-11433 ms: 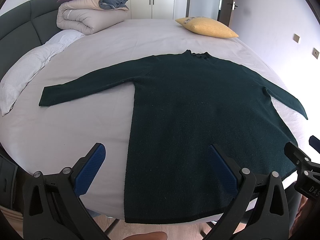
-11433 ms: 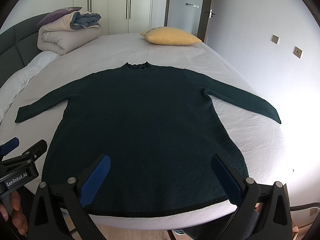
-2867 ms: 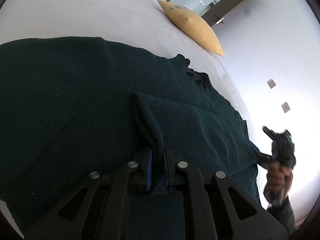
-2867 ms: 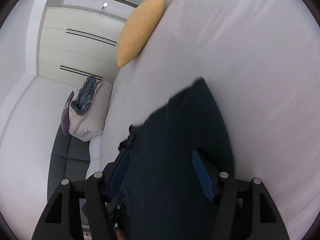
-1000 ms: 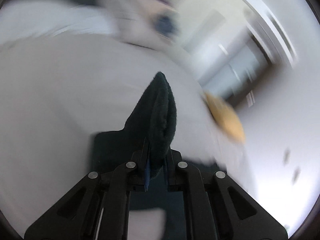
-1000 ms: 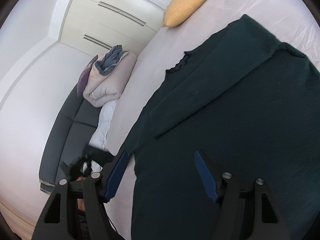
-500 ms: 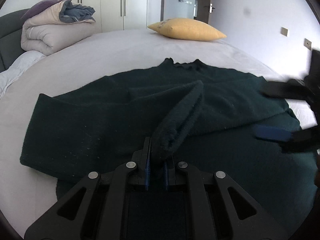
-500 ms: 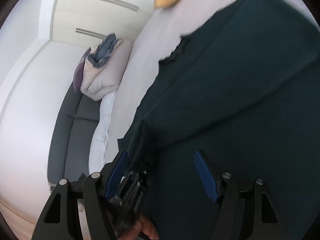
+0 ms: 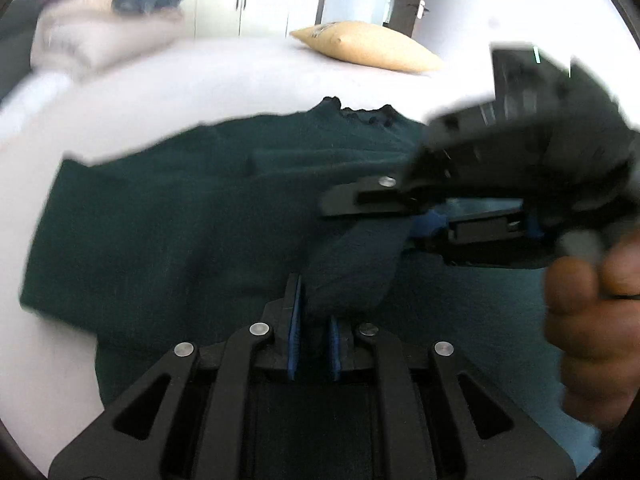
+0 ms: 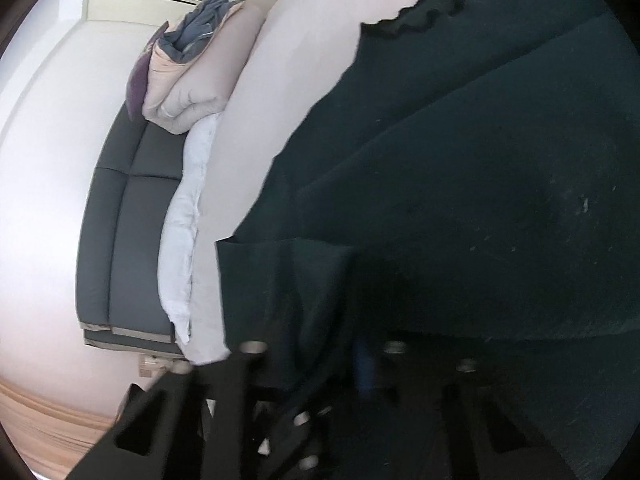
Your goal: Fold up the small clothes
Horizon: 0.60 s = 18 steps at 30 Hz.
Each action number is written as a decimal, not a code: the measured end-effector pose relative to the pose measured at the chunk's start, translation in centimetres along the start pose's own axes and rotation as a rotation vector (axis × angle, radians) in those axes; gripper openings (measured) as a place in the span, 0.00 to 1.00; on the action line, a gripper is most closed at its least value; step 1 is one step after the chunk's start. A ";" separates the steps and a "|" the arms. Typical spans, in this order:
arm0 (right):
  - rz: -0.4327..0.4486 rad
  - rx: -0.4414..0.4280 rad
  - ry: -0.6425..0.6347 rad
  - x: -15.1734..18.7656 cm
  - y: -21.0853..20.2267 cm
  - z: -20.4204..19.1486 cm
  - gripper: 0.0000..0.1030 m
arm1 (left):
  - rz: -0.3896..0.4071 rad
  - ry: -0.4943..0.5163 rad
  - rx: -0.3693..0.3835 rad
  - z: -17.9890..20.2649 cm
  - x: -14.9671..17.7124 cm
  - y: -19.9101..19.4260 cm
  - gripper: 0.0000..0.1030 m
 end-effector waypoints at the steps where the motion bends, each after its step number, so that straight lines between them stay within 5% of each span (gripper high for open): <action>1: 0.010 0.004 -0.005 -0.2 -0.3 0.3 0.11 | -0.008 -0.054 0.031 -0.4 0.0 -0.6 0.12; 7: 0.090 0.107 -0.080 -2.6 -3.6 2.0 0.09 | 0.019 -0.280 0.126 -4.4 -0.8 -4.6 0.12; 11: 0.159 0.207 -0.125 -5.7 -7.3 3.8 0.09 | 0.066 -0.430 0.077 -11.6 -3.5 -5.3 0.12; 14: 0.188 0.292 -0.163 -7.7 -9.4 5.7 0.09 | 0.091 -0.455 -0.005 -16.7 -5.5 -4.9 0.12; 18: 0.213 0.421 -0.192 -10.0 -11.5 8.7 0.09 | 0.108 -0.416 -0.032 -18.8 -8.1 -4.4 0.12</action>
Point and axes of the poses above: each gripper's, at about its wrist camera, not at the fingertips, and y roughly the way its jaws point, z to its right, x to its underside, the point moved 10 cm from there along y, roughly the way its jaws point, and after that the axes turned 8 degrees about z, right-handed, at the moved point
